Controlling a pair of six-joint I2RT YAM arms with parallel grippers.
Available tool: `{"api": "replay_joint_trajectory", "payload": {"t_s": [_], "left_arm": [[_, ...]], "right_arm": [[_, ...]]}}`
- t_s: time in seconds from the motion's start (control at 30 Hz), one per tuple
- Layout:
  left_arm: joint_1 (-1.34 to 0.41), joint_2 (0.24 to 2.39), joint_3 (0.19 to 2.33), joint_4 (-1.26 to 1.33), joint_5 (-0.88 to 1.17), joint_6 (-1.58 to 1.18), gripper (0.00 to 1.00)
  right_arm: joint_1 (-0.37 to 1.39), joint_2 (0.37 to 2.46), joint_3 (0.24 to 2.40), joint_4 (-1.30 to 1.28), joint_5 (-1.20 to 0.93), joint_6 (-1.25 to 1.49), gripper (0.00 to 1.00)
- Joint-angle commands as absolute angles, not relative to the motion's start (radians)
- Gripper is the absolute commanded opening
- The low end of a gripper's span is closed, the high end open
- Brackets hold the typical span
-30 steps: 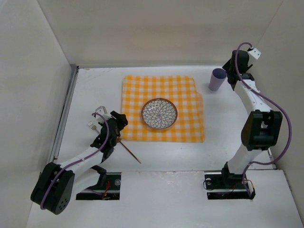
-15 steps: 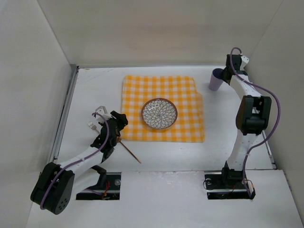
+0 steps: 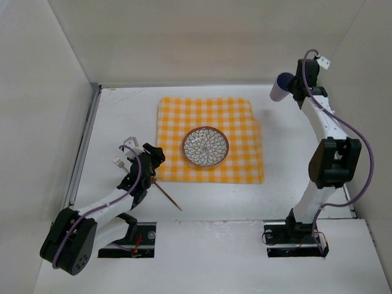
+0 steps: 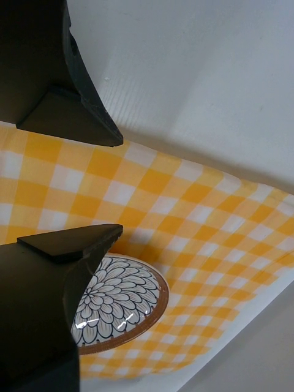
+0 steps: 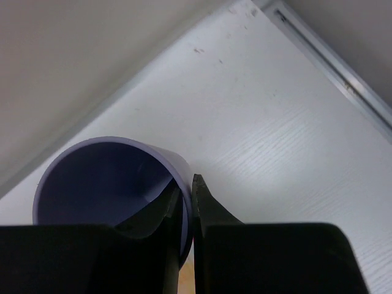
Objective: Set the dinner table for one person
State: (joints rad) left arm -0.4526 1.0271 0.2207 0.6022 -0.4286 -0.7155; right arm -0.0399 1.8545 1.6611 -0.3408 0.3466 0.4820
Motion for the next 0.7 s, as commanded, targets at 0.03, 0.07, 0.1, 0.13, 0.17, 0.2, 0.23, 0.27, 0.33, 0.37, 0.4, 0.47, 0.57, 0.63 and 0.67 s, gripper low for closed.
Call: {"api": "replay_joint_trajectory", "payload": {"t_s": [0.03, 0.07, 0.1, 0.13, 0.17, 0.2, 0.23, 0.27, 0.33, 0.37, 0.4, 0.47, 0.57, 0.63, 0.67], "left_arm": [[-0.452, 1.034, 0.219, 0.66, -0.446, -0.712, 0.51], [-0.45, 1.034, 0.219, 0.66, -0.445, -0.713, 0.51], [-0.45, 1.026, 0.216, 0.66, -0.445, -0.713, 0.51], [-0.455, 1.019, 0.216, 0.66, -0.449, -0.712, 0.51], [-0.458, 1.016, 0.215, 0.66, -0.454, -0.71, 0.51], [-0.455, 1.017, 0.215, 0.66, -0.457, -0.71, 0.51], [-0.452, 1.025, 0.216, 0.66, -0.454, -0.71, 0.51], [-0.45, 1.028, 0.216, 0.66, -0.448, -0.71, 0.51], [-0.45, 1.019, 0.218, 0.653, -0.446, -0.712, 0.51], [-0.453, 1.014, 0.216, 0.655, -0.449, -0.71, 0.51], [-0.456, 1.009, 0.213, 0.658, -0.456, -0.71, 0.51], [-0.449, 1.02, 0.213, 0.66, -0.453, -0.71, 0.51], [-0.452, 1.031, 0.219, 0.657, -0.44, -0.715, 0.51], [-0.458, 1.028, 0.219, 0.66, -0.449, -0.713, 0.51], [-0.455, 1.032, 0.219, 0.66, -0.449, -0.713, 0.51]], "right_arm": [[0.106, 1.784, 1.753, -0.34, 0.348, 0.385, 0.07], [0.134, 1.796, 1.762, -0.35, 0.345, 0.374, 0.07], [0.16, 1.807, 1.77, -0.357, 0.339, 0.362, 0.07], [0.186, 1.819, 1.776, -0.363, 0.334, 0.35, 0.07], [0.206, 1.836, 1.785, -0.371, 0.328, 0.341, 0.07], [0.221, 1.856, 1.801, -0.385, 0.324, 0.331, 0.07], [0.235, 1.879, 1.821, -0.408, 0.319, 0.327, 0.07], [0.248, 1.902, 1.838, -0.428, 0.319, 0.324, 0.07], [0.263, 1.936, 1.853, -0.448, 0.318, 0.318, 0.07], [0.269, 1.947, 1.852, -0.451, 0.318, 0.318, 0.07], [0.272, 1.956, 1.85, -0.453, 0.318, 0.318, 0.07], [0.274, 1.976, 1.855, -0.46, 0.313, 0.316, 0.07], [0.275, 2.014, 1.873, -0.491, 0.308, 0.31, 0.08], [0.275, 2.034, 1.875, -0.503, 0.307, 0.308, 0.08], [0.275, 2.045, 1.876, -0.506, 0.302, 0.308, 0.09]]}}
